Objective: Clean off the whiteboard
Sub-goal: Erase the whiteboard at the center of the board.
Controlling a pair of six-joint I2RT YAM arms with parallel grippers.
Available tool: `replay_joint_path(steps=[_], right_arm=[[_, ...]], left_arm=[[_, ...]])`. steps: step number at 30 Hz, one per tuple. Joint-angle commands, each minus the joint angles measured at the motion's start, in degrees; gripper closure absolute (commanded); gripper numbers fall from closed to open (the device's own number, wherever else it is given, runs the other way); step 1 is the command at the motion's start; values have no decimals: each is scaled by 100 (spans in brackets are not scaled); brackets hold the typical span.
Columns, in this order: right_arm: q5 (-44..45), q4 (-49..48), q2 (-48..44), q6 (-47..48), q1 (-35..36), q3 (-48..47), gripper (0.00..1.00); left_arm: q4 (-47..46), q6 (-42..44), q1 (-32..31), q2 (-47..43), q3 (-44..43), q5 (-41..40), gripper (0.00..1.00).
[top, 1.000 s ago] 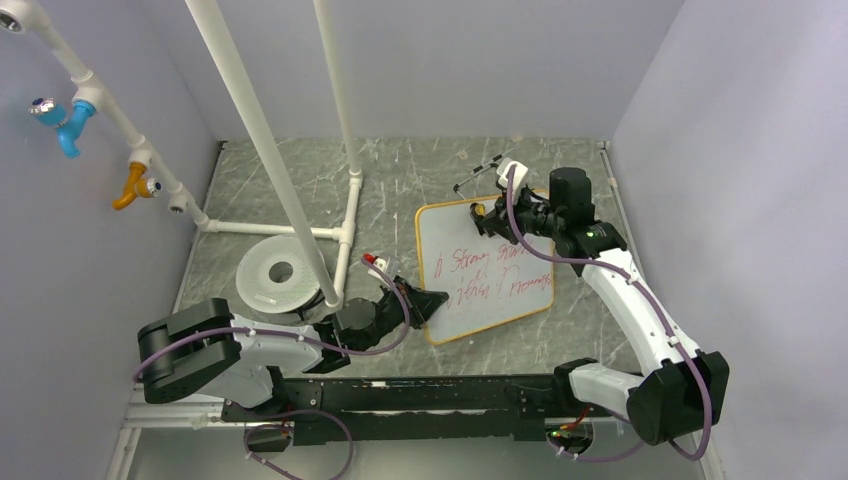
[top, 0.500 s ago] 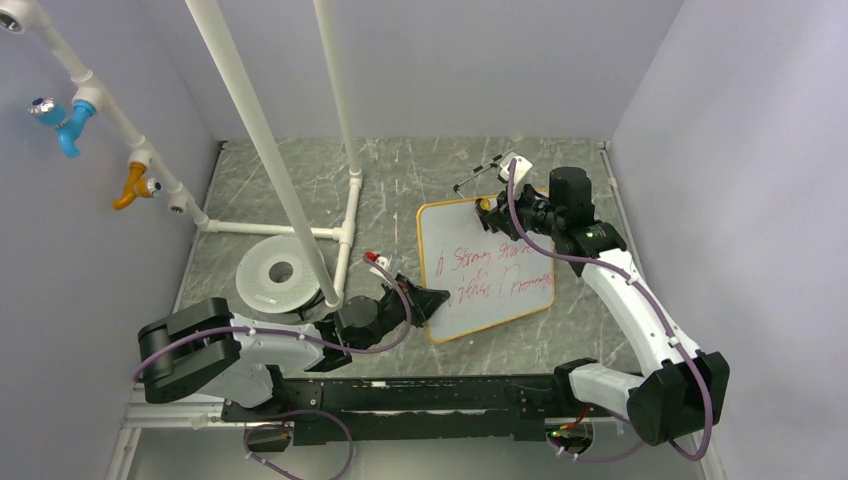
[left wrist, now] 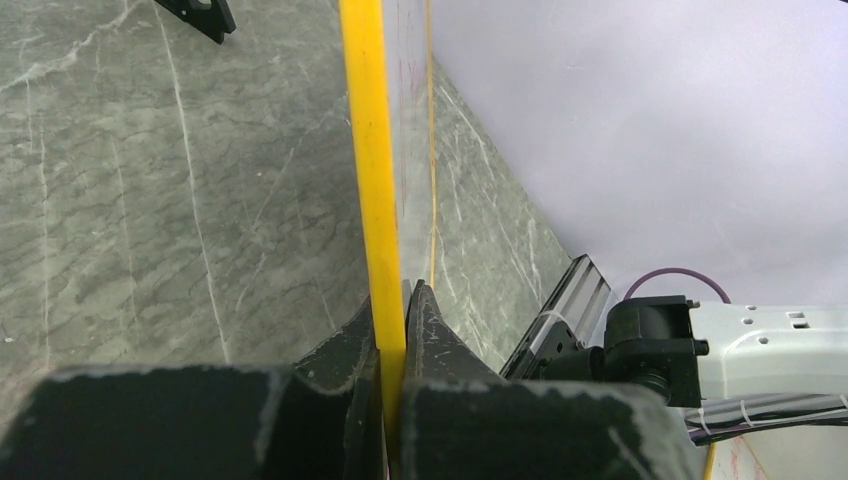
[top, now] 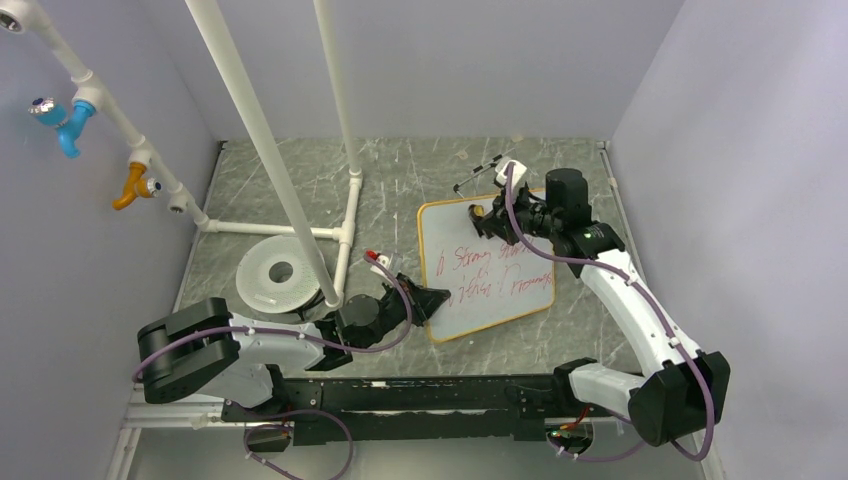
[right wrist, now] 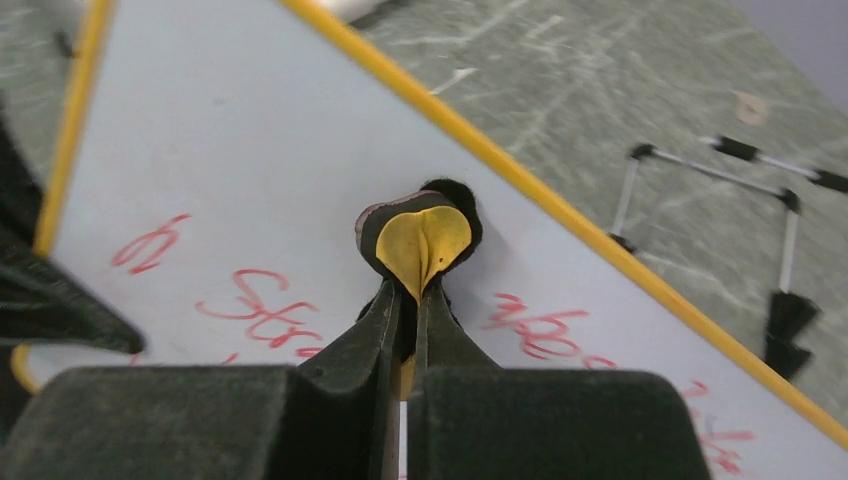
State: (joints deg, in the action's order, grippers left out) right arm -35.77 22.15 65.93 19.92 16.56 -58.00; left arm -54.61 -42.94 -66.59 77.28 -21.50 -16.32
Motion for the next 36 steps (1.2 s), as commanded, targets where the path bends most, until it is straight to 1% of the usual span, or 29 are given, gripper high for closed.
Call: replay_joint_path(steps=[1,4,6,7,8,10,12,14,15,17,19,20,22,26,28,30,36], right_arm=[[1589,-589,-27,-406,-251,88,100],[1466,-493,32,-233,-258,93,100],[1196,-356,100,-30,-252,99,100],[895,-221,131,117,-228,96,100],[247,-73,145,313,-173,94,100],[-717,185,140,685,-39,77,100],[-1355,473,172,891,-14,-40,100],[-1368,470,172,831,-35,-102,100],[-1163,376,163,668,-69,-107,100],[-367,-33,151,224,-170,-64,100],[507,-263,191,-19,-283,5,100],[675,-275,212,-16,-333,23,100],[431,-216,205,130,-386,65,100],[-755,218,291,658,-388,20,100],[-1174,368,310,830,-383,5,100],[-1337,475,309,937,-389,-34,100],[-1407,479,320,1009,-398,-28,100]], left_arm=[[1259,1255,-144,160,14,674,100],[1210,1249,-147,192,25,686,100],[1234,1262,-146,179,10,705,100],[1241,1269,-146,181,11,715,100],[1233,1278,-144,185,11,713,100],[1177,1306,-144,238,1,701,100],[1171,1327,-144,276,-21,722,100],[1176,1342,-144,290,-35,726,100],[1157,1355,-144,291,-27,722,100],[1168,1391,-144,272,-14,701,100],[1155,1429,-144,260,5,682,100],[1139,1443,-144,242,19,670,100],[1098,1476,-144,226,54,628,100],[1134,1594,-144,183,8,589,100],[1065,1650,-144,171,39,541,100],[952,1684,-144,168,73,498,100],[949,1816,-144,108,45,501,100]])
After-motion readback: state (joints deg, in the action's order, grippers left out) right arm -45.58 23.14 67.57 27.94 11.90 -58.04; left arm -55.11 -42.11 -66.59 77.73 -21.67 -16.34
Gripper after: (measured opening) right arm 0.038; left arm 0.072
